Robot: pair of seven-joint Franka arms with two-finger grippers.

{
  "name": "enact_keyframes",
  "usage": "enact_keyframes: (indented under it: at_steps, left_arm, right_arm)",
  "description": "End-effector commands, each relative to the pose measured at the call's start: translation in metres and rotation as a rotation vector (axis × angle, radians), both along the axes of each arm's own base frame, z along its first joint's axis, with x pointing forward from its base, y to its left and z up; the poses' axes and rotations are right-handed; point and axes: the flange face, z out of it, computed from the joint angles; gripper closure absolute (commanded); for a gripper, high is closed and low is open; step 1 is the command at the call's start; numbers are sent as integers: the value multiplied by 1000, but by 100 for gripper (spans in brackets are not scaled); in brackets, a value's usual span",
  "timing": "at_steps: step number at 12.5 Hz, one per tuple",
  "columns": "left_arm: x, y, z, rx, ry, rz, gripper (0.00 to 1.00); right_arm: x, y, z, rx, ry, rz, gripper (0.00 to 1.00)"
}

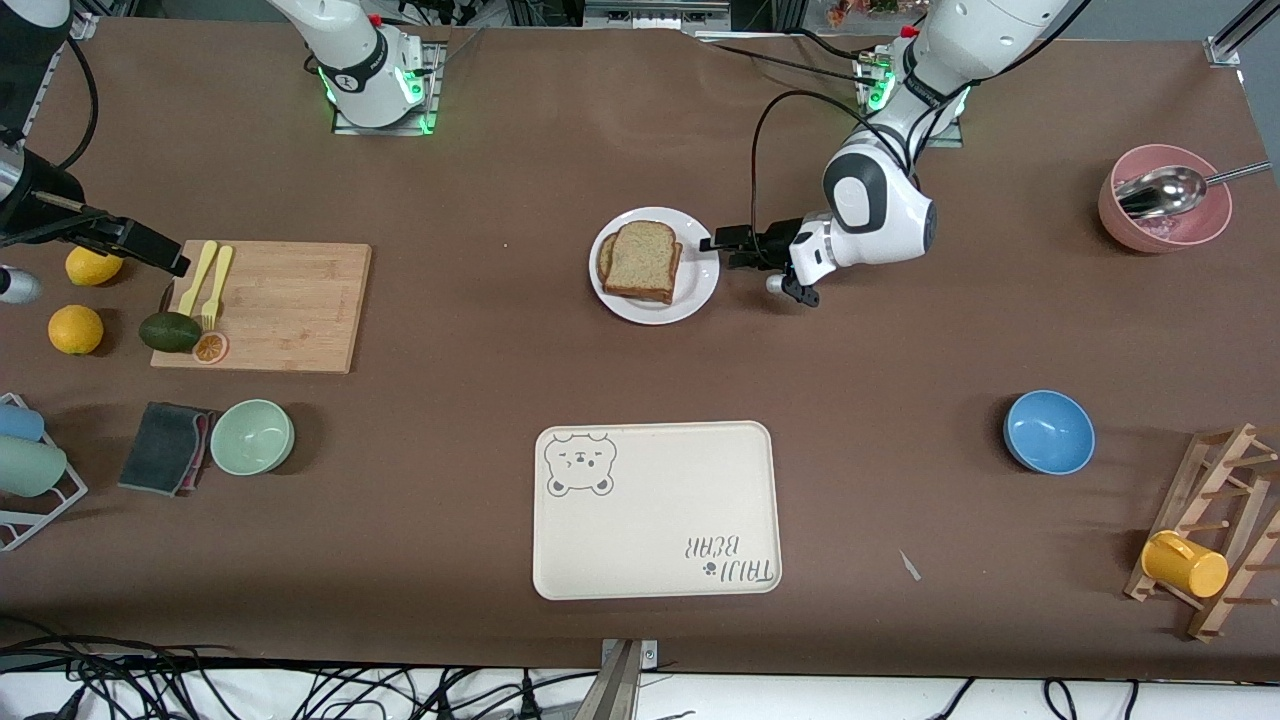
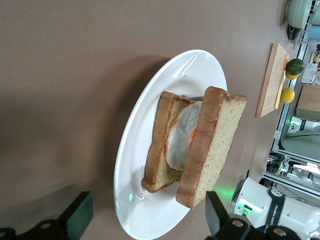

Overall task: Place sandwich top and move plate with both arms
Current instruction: 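Move the left gripper to the white plate rim and grip it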

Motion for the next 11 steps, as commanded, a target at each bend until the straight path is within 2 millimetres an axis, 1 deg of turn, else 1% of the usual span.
enact_keyframes:
  at_steps: [1, 2, 4, 5, 7, 8, 9, 10, 11]
  left_arm:
    - [-9, -12, -6, -1, -4, 11, 2]
    - [-4, -12, -10, 10, -8, 32, 2]
    - [-5, -14, -28, 20, -7, 23, 3]
    - [-3, -13, -30, 28, -21, 42, 6]
    - [-6, -19, -29, 22, -20, 47, 22]
    - [-7, -21, -28, 16, -16, 58, 36]
    - [-7, -23, -26, 13, -19, 59, 45]
    - [-7, -24, -25, 10, -15, 69, 55]
    - [-4, -24, -20, 6, -24, 76, 64]
  right_arm:
    - [1, 0, 8, 0, 3, 15, 0]
    - [1, 1, 8, 0, 3, 12, 0]
    - [1, 2, 7, 1, 5, 9, 0]
    - [1, 2, 7, 1, 7, 11, 0]
    - [1, 2, 5, 6, 5, 9, 0]
    - [2, 2, 7, 5, -1, 6, 0]
    - [0, 6, 8, 1, 4, 5, 0]
    - [0, 17, 9, -14, 2, 33, 0]
    - [0, 31, 8, -30, 5, 63, 0]
